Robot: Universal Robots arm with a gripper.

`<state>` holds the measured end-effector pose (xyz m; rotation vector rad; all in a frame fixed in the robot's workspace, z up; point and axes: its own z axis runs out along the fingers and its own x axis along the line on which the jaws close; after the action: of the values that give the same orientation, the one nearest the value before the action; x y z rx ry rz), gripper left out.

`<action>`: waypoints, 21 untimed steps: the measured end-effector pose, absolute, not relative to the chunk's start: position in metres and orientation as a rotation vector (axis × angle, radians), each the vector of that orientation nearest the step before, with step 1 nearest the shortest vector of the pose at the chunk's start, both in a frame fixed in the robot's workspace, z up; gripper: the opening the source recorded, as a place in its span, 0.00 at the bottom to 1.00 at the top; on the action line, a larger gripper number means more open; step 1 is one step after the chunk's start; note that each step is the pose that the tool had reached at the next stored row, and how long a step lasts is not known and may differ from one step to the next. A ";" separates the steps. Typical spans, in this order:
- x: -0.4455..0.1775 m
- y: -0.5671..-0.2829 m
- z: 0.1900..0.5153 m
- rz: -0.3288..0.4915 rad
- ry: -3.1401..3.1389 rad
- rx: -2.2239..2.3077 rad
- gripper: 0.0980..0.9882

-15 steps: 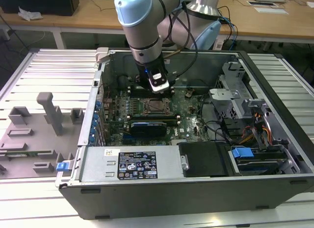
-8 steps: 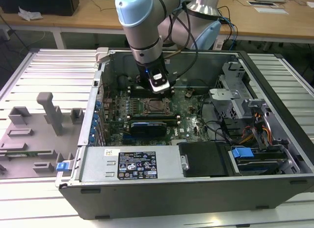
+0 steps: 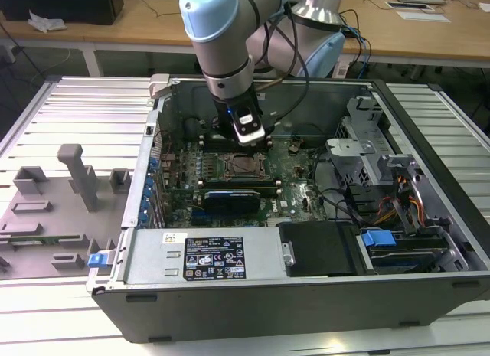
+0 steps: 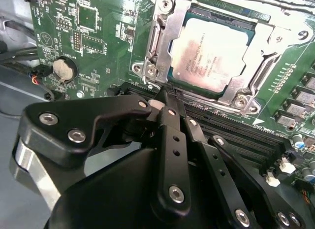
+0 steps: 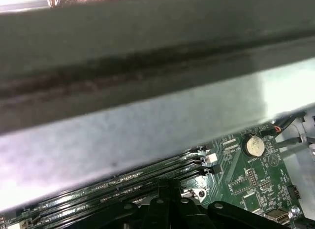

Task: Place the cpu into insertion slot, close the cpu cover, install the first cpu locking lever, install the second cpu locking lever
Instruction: 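Install the first cpu locking lever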

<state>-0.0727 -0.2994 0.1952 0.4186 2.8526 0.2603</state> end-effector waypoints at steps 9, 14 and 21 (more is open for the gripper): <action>-0.073 -0.299 0.194 0.273 2.852 0.420 0.01; -0.073 -0.299 0.198 0.276 2.852 0.421 0.01; -0.073 -0.299 0.213 0.276 2.852 0.421 0.01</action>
<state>-0.0727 -0.2994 0.2134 0.4207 2.8522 0.2756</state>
